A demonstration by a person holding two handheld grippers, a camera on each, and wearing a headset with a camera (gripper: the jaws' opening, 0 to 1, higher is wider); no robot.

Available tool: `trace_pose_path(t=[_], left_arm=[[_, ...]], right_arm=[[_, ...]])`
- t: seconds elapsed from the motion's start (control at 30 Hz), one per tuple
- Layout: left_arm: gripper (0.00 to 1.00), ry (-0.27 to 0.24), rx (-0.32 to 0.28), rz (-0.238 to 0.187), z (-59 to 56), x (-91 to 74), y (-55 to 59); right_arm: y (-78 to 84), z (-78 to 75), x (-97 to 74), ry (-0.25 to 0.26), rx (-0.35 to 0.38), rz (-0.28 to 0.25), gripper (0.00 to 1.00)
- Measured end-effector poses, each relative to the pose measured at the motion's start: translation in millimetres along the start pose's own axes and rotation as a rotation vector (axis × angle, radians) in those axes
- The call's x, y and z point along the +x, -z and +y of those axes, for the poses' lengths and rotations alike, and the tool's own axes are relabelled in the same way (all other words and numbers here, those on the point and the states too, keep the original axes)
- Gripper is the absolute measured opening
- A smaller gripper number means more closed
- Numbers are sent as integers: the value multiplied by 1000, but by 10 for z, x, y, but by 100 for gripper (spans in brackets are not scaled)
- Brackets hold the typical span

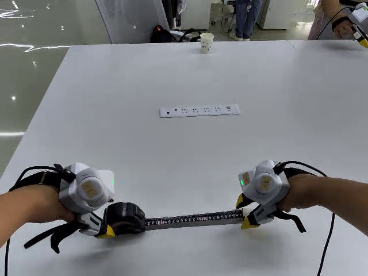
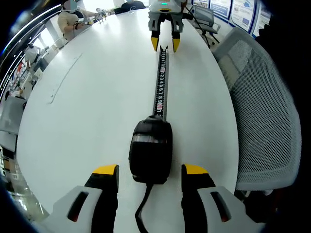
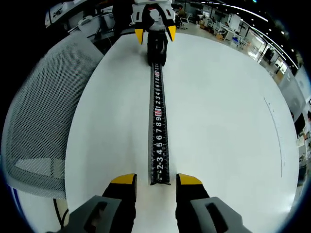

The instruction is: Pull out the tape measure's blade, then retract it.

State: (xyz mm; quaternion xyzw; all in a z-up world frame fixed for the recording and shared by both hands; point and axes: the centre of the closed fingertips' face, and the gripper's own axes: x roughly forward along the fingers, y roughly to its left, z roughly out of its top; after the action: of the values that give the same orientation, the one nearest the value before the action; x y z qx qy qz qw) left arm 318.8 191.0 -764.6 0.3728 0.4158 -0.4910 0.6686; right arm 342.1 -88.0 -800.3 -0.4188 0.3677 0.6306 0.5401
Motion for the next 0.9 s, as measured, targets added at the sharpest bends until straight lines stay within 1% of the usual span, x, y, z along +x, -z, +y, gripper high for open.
trace_pose_path(t=[0.13, 0.27, 0.53, 0.57, 0.63, 0.67, 0.7, 0.77, 0.83, 0.9], left_arm=[[59, 25, -22, -17, -54, -13, -39], [68, 47, -48, -34, -105, -31, -83], [81, 75, -94, -53, -164, -54, -141], [86, 77, -97, -55, -165, -55, -148], [99, 60, -115, -70, -134, -55, -175], [98, 60, -129, -75, -124, -78, -188], [99, 62, -134, -82, -120, -88, -203], [99, 47, -143, -92, -84, -105, -212], [99, 32, -157, -91, -48, -111, -202], [99, 37, -172, -92, -56, -120, -196]], right_arm=[[-30, 4, -24, -1, 5, -9, 33], [-20, 34, -54, -10, 9, 0, 38], [32, 48, -106, -11, 53, 5, 52], [41, 53, -109, -9, 57, 7, 54], [93, 34, -115, 8, 62, 28, 58], [106, 27, -115, 13, 66, 28, 60], [103, 27, -123, 14, 71, 23, 63], [102, 26, -134, 17, 86, 12, 70], [119, 4, -138, 31, 89, 11, 77], [139, -18, -145, 43, 93, 9, 82]])
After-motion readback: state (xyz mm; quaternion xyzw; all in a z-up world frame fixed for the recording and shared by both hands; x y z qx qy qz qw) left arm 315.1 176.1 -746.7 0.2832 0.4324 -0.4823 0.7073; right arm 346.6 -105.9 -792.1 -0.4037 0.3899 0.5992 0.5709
